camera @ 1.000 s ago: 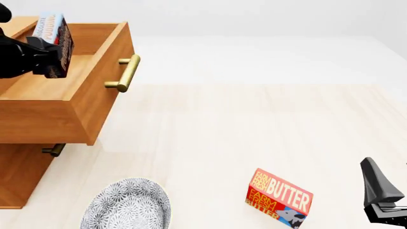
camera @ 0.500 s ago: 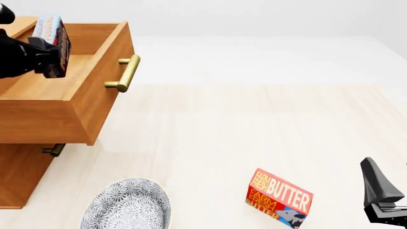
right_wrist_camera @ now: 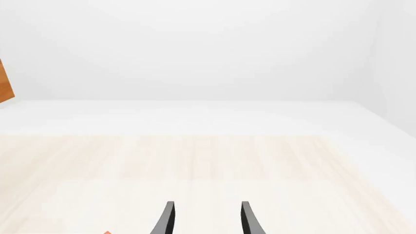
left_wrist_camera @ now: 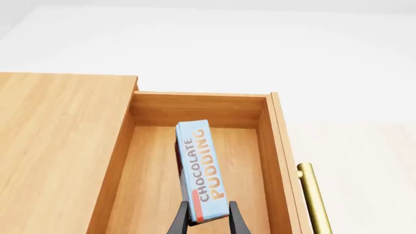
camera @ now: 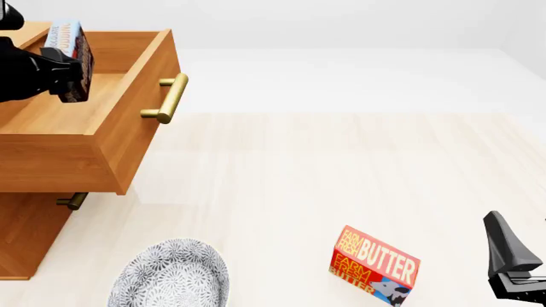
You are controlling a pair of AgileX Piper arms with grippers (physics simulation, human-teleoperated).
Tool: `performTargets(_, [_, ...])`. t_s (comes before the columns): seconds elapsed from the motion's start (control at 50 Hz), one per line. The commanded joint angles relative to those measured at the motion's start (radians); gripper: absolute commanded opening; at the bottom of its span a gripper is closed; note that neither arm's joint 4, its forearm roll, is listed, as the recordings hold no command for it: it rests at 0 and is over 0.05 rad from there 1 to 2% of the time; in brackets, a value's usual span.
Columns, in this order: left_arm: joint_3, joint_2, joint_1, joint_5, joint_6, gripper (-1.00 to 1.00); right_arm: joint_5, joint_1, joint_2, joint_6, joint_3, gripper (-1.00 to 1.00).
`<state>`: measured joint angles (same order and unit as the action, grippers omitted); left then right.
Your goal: Put the chocolate pudding in the top drawer of the cabinet and close it.
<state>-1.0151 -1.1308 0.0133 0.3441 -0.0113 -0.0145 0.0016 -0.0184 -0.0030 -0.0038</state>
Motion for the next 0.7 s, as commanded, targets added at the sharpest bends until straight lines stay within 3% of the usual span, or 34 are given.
performTargets(0.02, [-0.013, -0.029, 0.005, -0.005, 0.006, -1.00, 0.000, 0.000, 0.000, 0.000, 0.000, 1.00])
performTargets(0.7, [0.003, -0.041, 0.021, -0.002, -0.031, -1.00, 0.000, 0.000, 0.000, 0.000, 0.000, 1.00])
